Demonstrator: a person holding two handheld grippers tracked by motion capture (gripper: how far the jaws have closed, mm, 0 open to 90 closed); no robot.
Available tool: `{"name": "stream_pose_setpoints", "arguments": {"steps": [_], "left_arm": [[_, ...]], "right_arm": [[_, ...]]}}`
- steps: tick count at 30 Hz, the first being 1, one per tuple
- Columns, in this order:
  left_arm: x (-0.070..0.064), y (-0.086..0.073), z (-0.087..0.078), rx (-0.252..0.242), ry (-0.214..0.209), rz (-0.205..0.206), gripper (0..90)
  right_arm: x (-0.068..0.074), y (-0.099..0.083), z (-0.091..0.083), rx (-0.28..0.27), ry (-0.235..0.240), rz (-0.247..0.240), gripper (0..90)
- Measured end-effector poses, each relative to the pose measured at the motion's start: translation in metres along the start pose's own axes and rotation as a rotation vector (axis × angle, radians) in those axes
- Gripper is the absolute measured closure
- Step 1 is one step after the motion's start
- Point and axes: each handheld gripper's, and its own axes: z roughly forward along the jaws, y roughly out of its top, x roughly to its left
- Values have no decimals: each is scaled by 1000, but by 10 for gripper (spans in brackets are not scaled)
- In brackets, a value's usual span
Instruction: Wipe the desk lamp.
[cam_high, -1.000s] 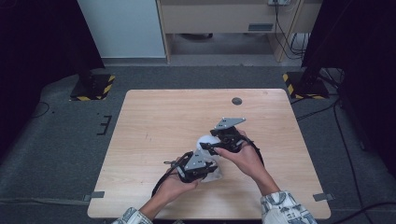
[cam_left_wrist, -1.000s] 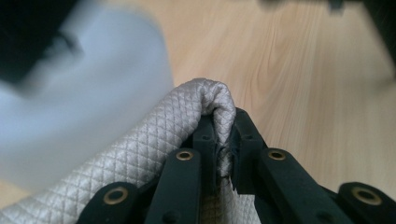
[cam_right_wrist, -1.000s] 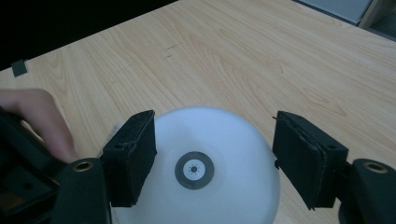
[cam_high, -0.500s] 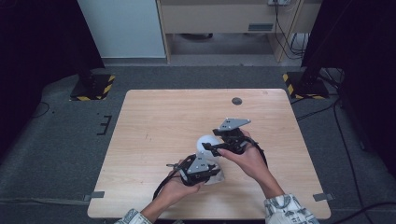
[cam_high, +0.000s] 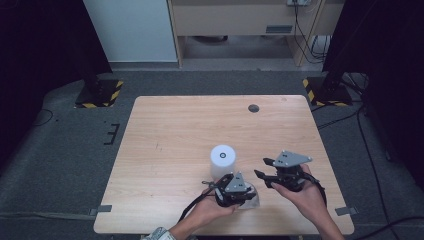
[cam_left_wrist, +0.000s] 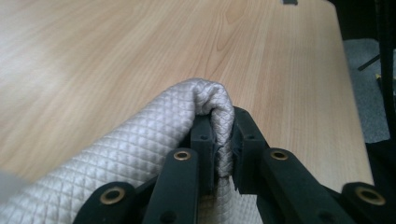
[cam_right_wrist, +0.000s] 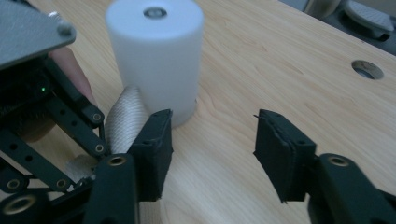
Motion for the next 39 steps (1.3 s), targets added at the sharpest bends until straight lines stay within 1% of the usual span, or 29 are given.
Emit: {"name": "stream_pose_setpoints", "arguments": {"steps": [2, 3, 4, 5, 8, 9, 13, 14, 15, 16, 17, 18, 19, 21, 22, 23, 24, 25, 26, 27, 28, 29, 32, 33, 34, 35, 36, 37, 39], "left_arm": [[0, 0, 3, 13, 11, -3, 793], [0, -1, 8, 26, 6, -22, 768], [0, -1, 8, 26, 6, -22, 749], [0, -3, 9, 34, 16, -32, 732], [-1, -5, 7, 26, 17, -26, 675], [-2, -4, 5, 29, 28, -24, 620], [-1, -4, -8, 26, 61, -18, 565], [-2, -5, -12, 25, 63, -17, 544], [-3, -7, -22, 24, 75, -6, 524], [-3, -7, -22, 24, 75, -6, 521], [-4, -9, -34, 21, 74, 12, 516], [-4, -9, -34, 21, 74, 12, 510], [-5, -10, -48, 5, 86, 17, 504], [-5, -11, -55, -1, 93, 13, 496], [-5, -12, -60, -8, 104, 7, 469], [-4, -15, -70, 2, 133, 7, 459], [-4, -15, -70, 2, 133, 7, 438], [1, -18, -80, -6, 166, -22, 411], [1, -18, -80, -6, 166, -22, 392], [8, -21, -88, -19, 197, -49, 374], [8, -21, -88, -19, 197, -49, 356], [15, -24, -97, -27, 220, -67, 342], [21, -26, -103, -34, 231, -76, 290], [29, -30, -110, -49, 234, -88, 271], [29, -30, -110, -49, 234, -88, 250], [38, -34, -115, -62, 255, -107, 225], [38, -34, -115, -62, 255, -107, 211], [45, -36, -120, -79, 274, -121, 202], [49, -38, -123, -90, 284, -135, 185]], "right_arm": [[0, -5, -1, -7, -1, 5, 510], [1, -21, -1, -30, 11, 26, 551], [1, -21, -1, -30, 11, 26, 551], [3, -29, 1, -6, 14, 17, 567], [6, -32, 1, 12, 24, 5, 568], [7, -32, 2, 9, 29, 14, 569], [8, -33, 4, 10, 42, 22, 556], [9, -34, 5, 11, 54, 25, 531], [11, -36, 7, 20, 70, 30, 460], [11, -36, 7, 20, 70, 30, 460], [13, -37, 9, 23, 88, 34, 365], [13, -37, 9, 23, 88, 34, 365], [14, -38, 12, 35, 97, 28, 275], [15, -38, 14, 39, 100, 23, 245], [17, -38, 16, 42, 110, 19, 206], [18, -38, 16, 45, 118, 17, 197], [18, -38, 16, 45, 118, 17, 197], [20, -38, 18, 51, 125, 7, 164], [20, -38, 18, 51, 125, 7, 164], [23, -39, 21, 66, 132, -6, 148], [23, -39, 21, 66, 132, -6, 148], [24, -40, 23, 83, 136, -18, 132], [25, -41, 27, 100, 145, -34, 121], [25, -42, 29, 105, 148, -37, 122], [25, -42, 29, 105, 148, -37, 122], [25, -43, 32, 123, 150, -46, 132], [25, -43, 32, 123, 150, -46, 132], [25, -45, 36, 130, 157, -52, 150], [25, -45, 38, 136, 162, -54, 165]]}}
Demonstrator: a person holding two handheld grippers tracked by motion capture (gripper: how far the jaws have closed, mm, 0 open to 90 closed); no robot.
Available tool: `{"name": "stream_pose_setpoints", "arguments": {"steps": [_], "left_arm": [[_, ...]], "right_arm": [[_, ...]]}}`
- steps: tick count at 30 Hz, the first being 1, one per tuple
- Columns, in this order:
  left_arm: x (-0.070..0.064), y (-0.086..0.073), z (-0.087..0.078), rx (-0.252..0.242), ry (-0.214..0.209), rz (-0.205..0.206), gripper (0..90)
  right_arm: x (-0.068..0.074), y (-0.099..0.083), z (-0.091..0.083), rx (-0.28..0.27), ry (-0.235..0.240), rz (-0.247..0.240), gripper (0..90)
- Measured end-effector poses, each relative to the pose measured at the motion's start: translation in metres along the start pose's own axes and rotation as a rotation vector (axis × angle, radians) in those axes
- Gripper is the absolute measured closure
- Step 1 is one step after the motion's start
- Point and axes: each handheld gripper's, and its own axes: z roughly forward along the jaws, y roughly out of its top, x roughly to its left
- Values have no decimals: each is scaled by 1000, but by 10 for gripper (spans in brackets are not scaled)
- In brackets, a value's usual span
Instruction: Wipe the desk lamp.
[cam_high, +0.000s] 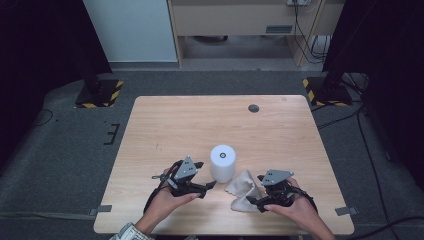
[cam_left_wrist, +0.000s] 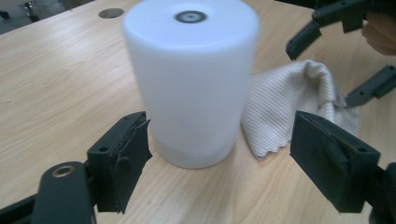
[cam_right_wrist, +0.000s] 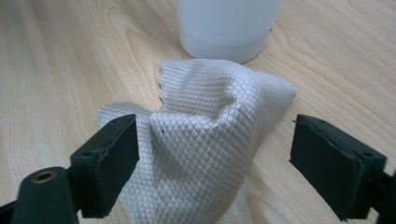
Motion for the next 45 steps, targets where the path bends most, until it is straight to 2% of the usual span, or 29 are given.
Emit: {"name": "stream_pose_setpoints", "arguments": {"steps": [3, 4, 6, 7, 9, 10, 11, 13, 14, 15, 19, 21, 23, 25, 28, 30, 33, 41, 43, 45], "left_arm": [[2, -1, 0, -1, 3, -8, 176], [3, -1, 2, 5, 16, 3, 173], [4, -2, 4, 4, 20, 9, 165], [4, -2, 6, -2, 15, 4, 147], [4, -2, 7, -5, 17, 6, 140], [4, -1, 9, -5, 19, 10, 135], [4, -1, 9, -5, 19, 10, 130], [3, -1, 10, -4, 22, 11, 121], [3, 0, 12, -4, 22, 9, 110], [4, 1, 12, -8, 23, 8, 106], [5, 5, 13, -31, 31, 0, 74], [7, 8, 14, -49, 39, -4, 65], [9, 12, 14, -61, 44, -11, 61], [12, 16, 15, -81, 45, -17, 60], [15, 23, 19, -96, 48, -28, 60], [16, 27, 22, -92, 18, -9, 59], [14, 32, 27, -80, 6, -9, 49], [11, 38, 46, -48, -9, -2, 36], [13, 37, 51, -45, -20, -11, 41], [14, 37, 53, -45, -12, -19, 64]], "right_arm": [[1, 1, 1, 3, 1, -5, 196], [1, 2, 3, 4, 0, 4, 283], [0, 2, 4, 9, 1, 7, 300], [-2, 2, 7, 17, 14, 10, 358], [-3, 3, 8, 12, 17, 8, 416], [-3, 3, 8, 12, 23, 5, 498], [-3, 3, 8, 12, 23, 5, 498], [-3, 3, 8, 20, 31, -3, 625], [-4, 3, 5, 15, 52, 1, 719], [-4, 4, 4, 6, 56, 6, 736], [-6, 5, -3, -37, 63, 24, 754], [-7, 6, -8, -62, 51, 34, 756], [-7, 7, -9, -66, 44, 35, 756], [-9, 6, -10, -63, 16, 38, 755], [-10, 5, -11, -57, 11, 46, 755], [-11, 4, -12, -58, 5, 47, 754], [-13, 3, -14, -60, -4, 56, 754], [-18, 0, -18, -67, -26, 74, 755], [-19, -1, -20, -67, -27, 76, 755], [-19, -1, -20, -69, -29, 78, 757]]}}
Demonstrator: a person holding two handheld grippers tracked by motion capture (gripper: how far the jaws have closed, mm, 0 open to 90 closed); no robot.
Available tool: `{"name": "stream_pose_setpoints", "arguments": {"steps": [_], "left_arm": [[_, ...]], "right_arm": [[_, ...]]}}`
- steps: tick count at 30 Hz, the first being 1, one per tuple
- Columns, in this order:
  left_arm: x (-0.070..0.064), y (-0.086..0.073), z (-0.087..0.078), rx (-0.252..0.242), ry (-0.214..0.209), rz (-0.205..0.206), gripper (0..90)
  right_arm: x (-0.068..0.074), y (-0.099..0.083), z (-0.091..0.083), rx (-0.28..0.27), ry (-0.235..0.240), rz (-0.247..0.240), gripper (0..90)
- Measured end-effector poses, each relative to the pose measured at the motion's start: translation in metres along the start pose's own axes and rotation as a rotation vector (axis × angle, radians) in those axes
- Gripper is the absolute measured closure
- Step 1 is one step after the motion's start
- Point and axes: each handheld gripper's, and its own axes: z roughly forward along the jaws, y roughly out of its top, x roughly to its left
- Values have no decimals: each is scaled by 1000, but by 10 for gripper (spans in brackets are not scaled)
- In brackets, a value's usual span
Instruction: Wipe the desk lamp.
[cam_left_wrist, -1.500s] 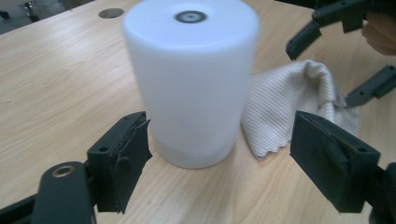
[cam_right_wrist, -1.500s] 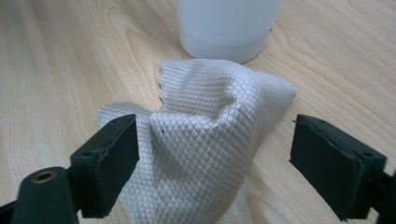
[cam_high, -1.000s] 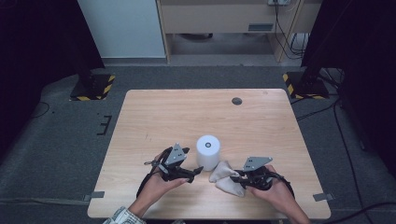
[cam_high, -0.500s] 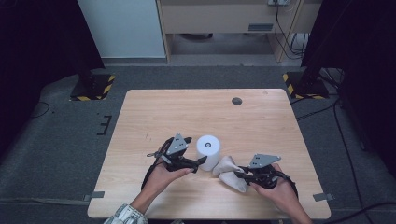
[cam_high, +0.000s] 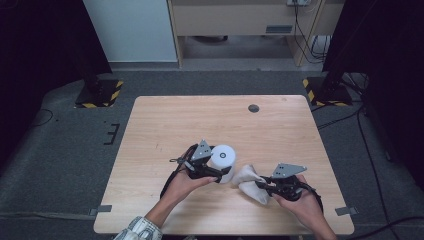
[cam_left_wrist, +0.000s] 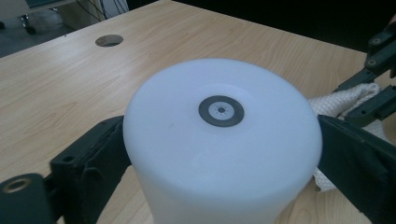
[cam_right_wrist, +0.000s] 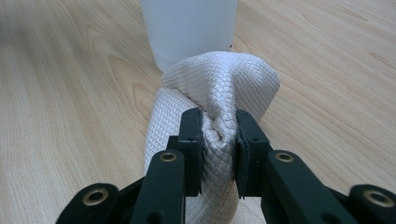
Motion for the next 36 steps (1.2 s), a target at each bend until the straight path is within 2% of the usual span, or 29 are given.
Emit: {"name": "stream_pose_setpoints", "arguments": {"steps": [1, 6, 7, 8, 9, 12, 15, 24, 27, 30, 31, 34, 35, 36], "left_arm": [[0, 0, 0, 2, -1, 18, 76], [0, 1, -2, 13, -15, 19, 82], [-1, 1, -3, 18, -22, 20, 82], [-1, 1, -3, 18, -22, 20, 82], [-2, 1, -4, 21, -42, 28, 82], [-4, 0, -7, 29, -67, 44, 82], [-6, -2, -10, 27, -77, 48, 82], [-19, -5, -19, 39, -98, 57, 82], [-26, -7, -23, 43, -114, 75, 82], [-26, -8, -23, 40, -116, 80, 82], [-26, -9, -23, 37, -120, 84, 82], [-25, -9, -22, 35, -121, 85, 82], [-26, -9, -22, 35, -118, 89, 82], [-26, -9, -22, 35, -118, 89, 82]], "right_arm": [[0, 0, 0, 1, -4, -1, 761], [2, 3, -6, -16, -29, -13, 768], [3, 6, -11, -39, -42, -12, 770], [3, 6, -11, -39, -42, -12, 770], [3, 9, -14, -58, -47, -10, 770], [4, 14, -18, -86, -55, -7, 770], [6, 20, -22, -111, -59, -13, 770], [5, 36, -24, -125, -60, -15, 771], [7, 51, -22, -111, -58, -46, 770], [6, 61, -23, -109, -58, -59, 771], [6, 70, -26, -106, -67, -72, 771], [8, 81, -30, -115, -65, -86, 771], [10, 90, -35, -130, -58, -100, 771], [10, 90, -35, -130, -58, -100, 771]]}}
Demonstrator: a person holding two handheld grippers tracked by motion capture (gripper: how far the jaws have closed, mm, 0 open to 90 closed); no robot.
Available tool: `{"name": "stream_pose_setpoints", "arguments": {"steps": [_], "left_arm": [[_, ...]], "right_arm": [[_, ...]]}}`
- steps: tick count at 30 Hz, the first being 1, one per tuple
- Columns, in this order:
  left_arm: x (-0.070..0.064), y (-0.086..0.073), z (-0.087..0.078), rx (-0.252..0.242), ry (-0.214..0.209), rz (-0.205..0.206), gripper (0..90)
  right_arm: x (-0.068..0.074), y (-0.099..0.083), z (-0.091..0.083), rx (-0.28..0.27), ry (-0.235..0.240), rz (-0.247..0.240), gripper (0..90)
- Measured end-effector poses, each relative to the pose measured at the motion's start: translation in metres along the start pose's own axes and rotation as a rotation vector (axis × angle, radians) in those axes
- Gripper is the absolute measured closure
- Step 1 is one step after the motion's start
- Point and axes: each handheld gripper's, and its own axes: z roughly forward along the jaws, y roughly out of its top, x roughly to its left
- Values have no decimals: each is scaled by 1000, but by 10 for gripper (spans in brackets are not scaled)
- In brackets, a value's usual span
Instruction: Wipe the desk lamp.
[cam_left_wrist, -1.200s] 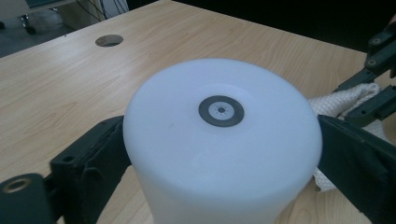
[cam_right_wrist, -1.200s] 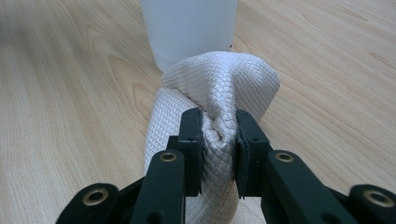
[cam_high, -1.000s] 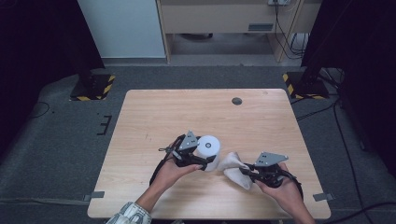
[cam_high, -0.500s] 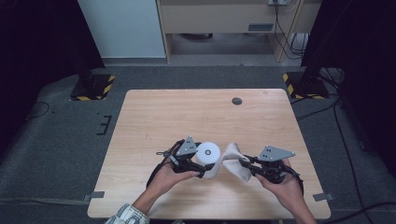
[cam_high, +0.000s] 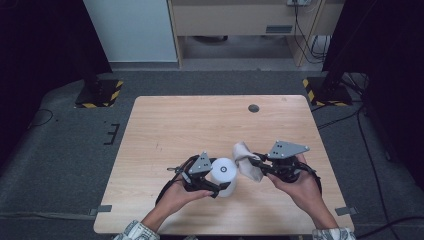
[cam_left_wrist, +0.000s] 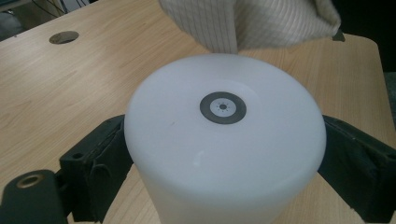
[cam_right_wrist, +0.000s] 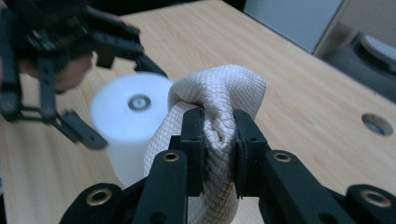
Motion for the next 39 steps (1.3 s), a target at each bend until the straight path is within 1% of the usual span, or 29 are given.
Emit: {"name": "stream_pose_setpoints", "arguments": {"steps": [2, 5, 6, 7, 8, 9, 11, 12, 16, 20, 21, 23, 24, 25, 27, 28, 29, 32, 33, 36, 37, 38, 39], "left_arm": [[0, 0, 1, 1, 0, 2, 82], [0, 1, 2, 3, 2, 6, 82], [0, 1, 3, 4, 4, 11, 82], [0, 1, 3, 4, 5, 13, 81], [0, 1, 3, 4, 5, 13, 82], [0, 1, 3, 6, 7, 21, 81], [0, 1, 3, 7, 9, 23, 81], [0, 1, 3, 8, 10, 25, 81], [0, 1, 4, 12, 10, 27, 81], [-1, 1, 4, 13, 11, 29, 81], [-1, 1, 4, 14, 11, 30, 81], [0, 1, 4, 16, 12, 33, 80], [0, 1, 4, 16, 12, 33, 80], [0, 1, 5, 16, 12, 34, 80], [-1, 1, 5, 17, 13, 35, 80], [-1, 1, 5, 17, 13, 35, 79], [-1, 1, 5, 18, 13, 38, 79], [-1, 1, 5, 18, 14, 39, 79], [0, 0, 5, 19, 13, 40, 79], [0, 0, 5, 19, 12, 40, 79], [0, 0, 5, 20, 12, 40, 79], [0, 0, 5, 20, 12, 40, 79], [0, 0, 5, 21, 12, 41, 79]], "right_arm": [[3, 12, -2, -16, 8, -15, 771], [7, 19, 0, -29, 32, -21, 771], [10, 20, 7, -9, 41, -38, 771], [11, 19, 10, 6, 41, -42, 771], [11, 19, 10, 6, 41, -42, 771], [11, 14, 20, 39, 49, -43, 772], [11, 12, 23, 46, 50, -42, 772], [10, 7, 27, 59, 50, -33, 773], [7, 0, 33, 69, 54, -23, 775], [4, -13, 43, 86, 65, 5, 777], [4, -16, 46, 88, 72, 5, 778], [1, -23, 49, 66, 85, 35, 780], [1, -23, 49, 66, 85, 35, 780], [-1, -28, 51, 66, 90, 43, 781], [0, -35, 56, 90, 99, 41, 781], [0, -35, 56, 90, 99, 41, 781], [0, -42, 62, 102, 103, 49, 781], [0, -46, 65, 114, 107, 48, 781], [-1, -50, 69, 122, 117, 56, 781], [-1, -54, 73, 132, 124, 62, 781], [-2, -60, 78, 147, 134, 80, 781], [-2, -60, 78, 147, 134, 80, 781], [-2, -64, 82, 167, 135, 84, 781]]}}
